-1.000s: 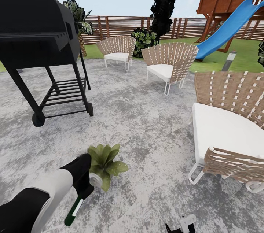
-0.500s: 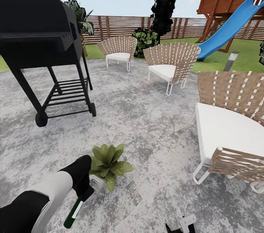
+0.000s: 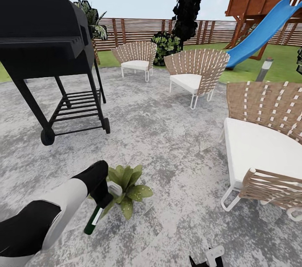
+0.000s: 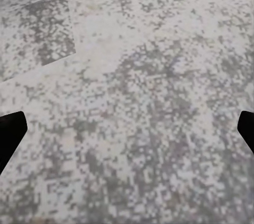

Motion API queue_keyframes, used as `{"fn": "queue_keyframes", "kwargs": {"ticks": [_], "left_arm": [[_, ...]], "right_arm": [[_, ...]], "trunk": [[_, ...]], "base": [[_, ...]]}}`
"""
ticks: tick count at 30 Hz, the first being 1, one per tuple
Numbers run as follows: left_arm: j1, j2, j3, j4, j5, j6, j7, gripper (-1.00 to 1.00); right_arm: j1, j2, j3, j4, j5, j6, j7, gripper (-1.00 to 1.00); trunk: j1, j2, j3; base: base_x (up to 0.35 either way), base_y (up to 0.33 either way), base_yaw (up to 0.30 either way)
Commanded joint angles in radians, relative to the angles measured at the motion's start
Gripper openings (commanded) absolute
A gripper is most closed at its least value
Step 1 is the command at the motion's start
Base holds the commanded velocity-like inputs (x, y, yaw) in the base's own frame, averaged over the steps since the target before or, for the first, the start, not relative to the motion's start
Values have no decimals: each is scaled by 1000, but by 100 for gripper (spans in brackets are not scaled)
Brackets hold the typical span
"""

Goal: Pick up the pesticide atomizer in the garden and spray insectifuge to fully cover both potted plants in the garden.

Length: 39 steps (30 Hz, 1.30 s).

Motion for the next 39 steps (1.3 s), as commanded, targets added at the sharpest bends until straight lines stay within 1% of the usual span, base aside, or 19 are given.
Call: {"fn": "queue_keyframes", "kwargs": {"ticks": [1,4,7,10,13,20,31,35,39], "left_arm": [[-3,1,0,-2,-10,4,-12,-100],[-12,5,-2,-2,-11,4,-15,-100],[-34,0,-2,0,-10,5,-15,-100],[-39,-1,-1,0,-10,4,-15,-100],[-40,-2,-1,-1,-10,3,-15,-100],[-33,2,-4,0,-10,1,-15,-100],[-35,22,-2,1,-13,0,-15,-100],[-39,15,-2,0,-13,0,-15,-100],[-33,12,-4,-1,-14,0,-15,-100]], "right_arm": [[0,0,-1,0,0,-3,4,100],[0,0,-1,0,0,-3,4,100],[0,0,-1,0,0,-3,4,100],[0,0,-1,0,0,-3,6,100],[-1,0,-1,0,0,-3,7,100],[0,0,1,-1,0,-3,7,100],[-1,0,1,-1,0,-3,4,100],[-1,0,1,-1,0,-3,4,100],[0,0,1,-1,0,-3,4,100]], "trunk": [[0,0,-1],[0,0,-1],[0,0,-1],[0,0,-1],[0,0,-1],[0,0,-1],[0,0,-1],[0,0,-1],[0,0,-1]], "base": [[0,0,0],[0,0,0],[42,0,0],[178,0,0],[174,0,0],[20,0,0],[0,0,0],[65,33,-15],[170,110,-205]]}}
